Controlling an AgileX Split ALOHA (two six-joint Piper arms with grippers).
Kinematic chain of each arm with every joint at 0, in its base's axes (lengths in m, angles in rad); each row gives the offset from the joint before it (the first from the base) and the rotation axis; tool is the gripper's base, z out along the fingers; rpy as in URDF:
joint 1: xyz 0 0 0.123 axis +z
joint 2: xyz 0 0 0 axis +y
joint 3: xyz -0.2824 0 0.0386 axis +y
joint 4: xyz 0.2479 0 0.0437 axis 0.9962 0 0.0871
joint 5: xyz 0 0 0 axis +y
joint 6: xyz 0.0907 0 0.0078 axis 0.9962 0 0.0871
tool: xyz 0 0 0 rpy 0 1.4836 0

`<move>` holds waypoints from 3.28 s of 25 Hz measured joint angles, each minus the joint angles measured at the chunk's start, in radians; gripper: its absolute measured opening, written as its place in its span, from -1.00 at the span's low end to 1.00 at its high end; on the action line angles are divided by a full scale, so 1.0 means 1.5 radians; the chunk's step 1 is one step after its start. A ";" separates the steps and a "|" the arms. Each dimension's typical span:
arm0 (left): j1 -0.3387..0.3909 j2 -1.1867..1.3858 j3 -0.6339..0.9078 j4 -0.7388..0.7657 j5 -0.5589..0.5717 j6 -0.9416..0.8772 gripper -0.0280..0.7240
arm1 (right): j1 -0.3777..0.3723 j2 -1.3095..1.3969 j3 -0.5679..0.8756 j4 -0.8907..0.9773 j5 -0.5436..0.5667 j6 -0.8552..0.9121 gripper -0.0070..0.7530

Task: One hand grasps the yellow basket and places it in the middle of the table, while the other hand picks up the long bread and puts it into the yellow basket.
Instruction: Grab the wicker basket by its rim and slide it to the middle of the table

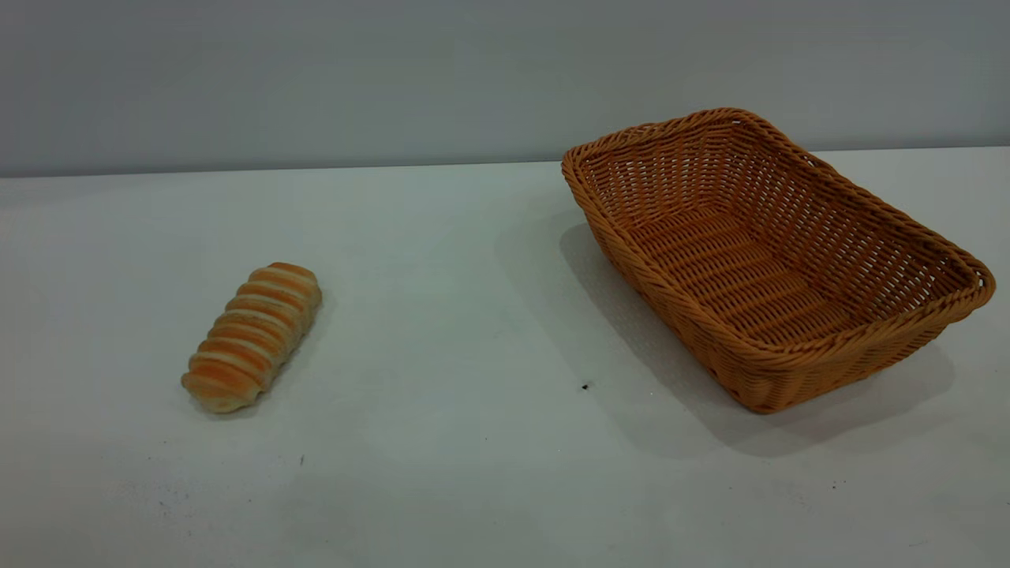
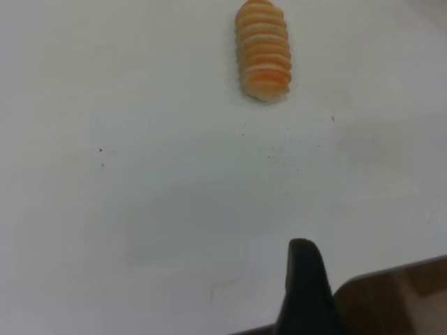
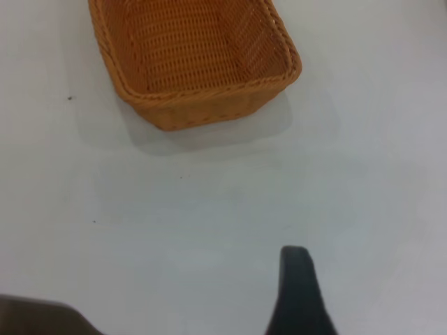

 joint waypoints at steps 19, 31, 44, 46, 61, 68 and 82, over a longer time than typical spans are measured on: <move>-0.022 0.000 0.000 0.008 -0.029 0.001 0.54 | 0.000 0.000 0.000 0.000 0.000 0.000 0.52; -0.048 0.000 0.000 0.001 -0.034 -0.002 0.52 | 0.045 0.000 0.000 0.023 -0.042 0.044 0.52; -0.048 0.325 -0.001 0.009 -0.298 -0.143 0.35 | 0.046 0.378 0.000 0.068 -0.283 0.128 0.52; -0.048 0.398 -0.001 0.000 -0.346 -0.157 0.35 | 0.046 0.476 0.000 0.089 -0.328 0.129 0.52; -0.048 0.703 -0.098 -0.025 -0.390 -0.167 0.35 | 0.046 0.966 -0.155 0.265 -0.535 0.152 0.52; -0.048 0.703 -0.100 -0.025 -0.383 -0.167 0.35 | 0.034 1.095 -0.216 0.319 -0.542 0.225 0.52; -0.048 0.703 -0.100 -0.025 -0.379 -0.167 0.35 | 0.015 1.217 -0.219 0.330 -0.598 0.256 0.52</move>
